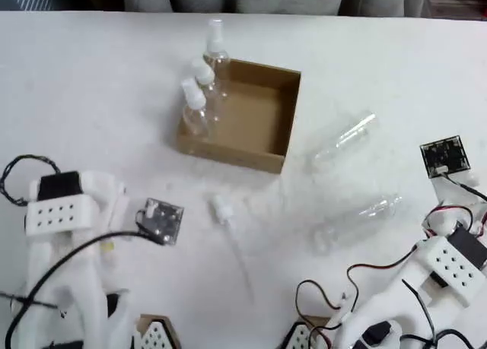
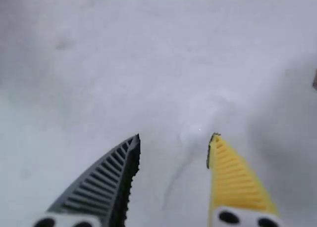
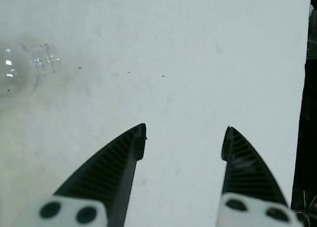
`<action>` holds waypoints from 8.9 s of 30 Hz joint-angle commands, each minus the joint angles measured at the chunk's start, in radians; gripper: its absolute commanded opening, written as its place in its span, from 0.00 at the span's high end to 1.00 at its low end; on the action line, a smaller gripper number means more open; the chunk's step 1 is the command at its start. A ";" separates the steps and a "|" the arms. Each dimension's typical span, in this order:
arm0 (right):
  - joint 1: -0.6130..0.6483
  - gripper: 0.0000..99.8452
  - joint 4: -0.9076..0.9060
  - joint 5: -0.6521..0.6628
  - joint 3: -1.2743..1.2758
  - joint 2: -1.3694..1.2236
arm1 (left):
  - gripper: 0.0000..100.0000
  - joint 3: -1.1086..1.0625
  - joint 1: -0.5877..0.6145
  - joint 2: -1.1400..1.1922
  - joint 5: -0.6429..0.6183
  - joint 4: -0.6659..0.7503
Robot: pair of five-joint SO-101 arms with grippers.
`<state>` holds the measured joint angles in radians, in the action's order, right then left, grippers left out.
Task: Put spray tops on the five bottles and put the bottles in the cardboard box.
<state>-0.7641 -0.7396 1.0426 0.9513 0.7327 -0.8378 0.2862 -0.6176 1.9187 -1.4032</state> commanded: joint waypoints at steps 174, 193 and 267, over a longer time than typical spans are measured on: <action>0.085 0.89 -0.475 -0.163 -0.267 0.018 | 0.98 0.249 -0.064 0.641 -1.597 0.328; 0.492 0.85 -0.564 0.374 -0.787 -0.575 | 0.98 0.210 -0.028 0.604 -1.594 0.377; -0.061 0.98 -0.980 -0.213 -1.855 -1.518 | 0.98 0.221 -0.031 0.602 -1.511 0.390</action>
<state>-0.7994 -1.6970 0.8063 -0.9160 -0.8692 -0.6260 0.2447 0.0483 0.3951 -1.0319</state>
